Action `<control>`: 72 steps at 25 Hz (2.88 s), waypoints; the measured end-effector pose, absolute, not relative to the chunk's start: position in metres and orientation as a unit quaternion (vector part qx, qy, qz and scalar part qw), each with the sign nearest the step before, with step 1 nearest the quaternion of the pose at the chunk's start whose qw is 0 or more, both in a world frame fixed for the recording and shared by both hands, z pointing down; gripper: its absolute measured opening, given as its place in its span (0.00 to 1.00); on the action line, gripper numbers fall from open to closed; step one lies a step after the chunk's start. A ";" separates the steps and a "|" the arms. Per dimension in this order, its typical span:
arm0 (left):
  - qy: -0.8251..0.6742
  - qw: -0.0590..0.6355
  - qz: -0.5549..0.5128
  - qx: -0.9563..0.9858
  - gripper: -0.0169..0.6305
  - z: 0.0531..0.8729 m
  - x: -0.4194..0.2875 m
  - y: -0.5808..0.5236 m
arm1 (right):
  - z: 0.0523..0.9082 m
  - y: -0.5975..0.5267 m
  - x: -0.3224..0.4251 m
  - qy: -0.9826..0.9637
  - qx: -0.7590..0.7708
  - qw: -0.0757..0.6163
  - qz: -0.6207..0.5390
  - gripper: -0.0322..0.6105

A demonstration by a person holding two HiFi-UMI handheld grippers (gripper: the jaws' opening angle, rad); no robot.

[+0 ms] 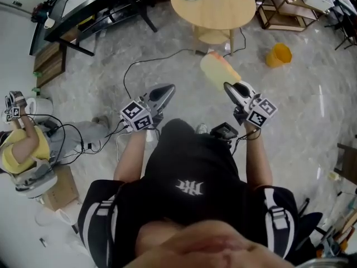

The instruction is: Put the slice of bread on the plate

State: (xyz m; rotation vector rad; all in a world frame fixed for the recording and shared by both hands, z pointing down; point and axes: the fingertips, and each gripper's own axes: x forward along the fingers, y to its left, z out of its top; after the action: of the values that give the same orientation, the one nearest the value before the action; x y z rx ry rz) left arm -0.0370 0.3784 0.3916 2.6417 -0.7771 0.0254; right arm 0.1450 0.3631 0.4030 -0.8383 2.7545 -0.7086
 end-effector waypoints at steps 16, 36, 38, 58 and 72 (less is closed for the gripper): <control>-0.241 0.211 -0.014 0.947 0.04 0.417 -0.049 0.250 | 0.418 0.265 0.146 0.907 -0.334 0.060 -0.251 0.19; -0.209 0.207 -0.034 0.955 0.04 0.414 -0.136 0.041 | 0.390 0.073 0.052 0.902 -0.368 0.043 -0.223 0.19; -0.208 0.212 -0.036 0.954 0.04 0.416 -0.138 0.033 | 0.390 0.067 0.051 0.901 -0.368 0.038 -0.224 0.19; -0.240 0.223 -0.003 0.945 0.04 0.428 -0.096 -0.111 | 0.416 -0.108 0.090 0.912 -0.319 0.054 -0.253 0.19; -0.297 0.219 0.024 0.929 0.04 0.416 -0.048 -0.249 | 0.425 -0.267 0.135 0.929 -0.249 0.052 -0.269 0.19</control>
State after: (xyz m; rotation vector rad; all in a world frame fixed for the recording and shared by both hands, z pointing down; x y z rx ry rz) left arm -0.0482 -0.2487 0.4161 2.5705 -0.8209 0.0658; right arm 0.1350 -0.2674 0.4247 -0.7560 2.8253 -0.8192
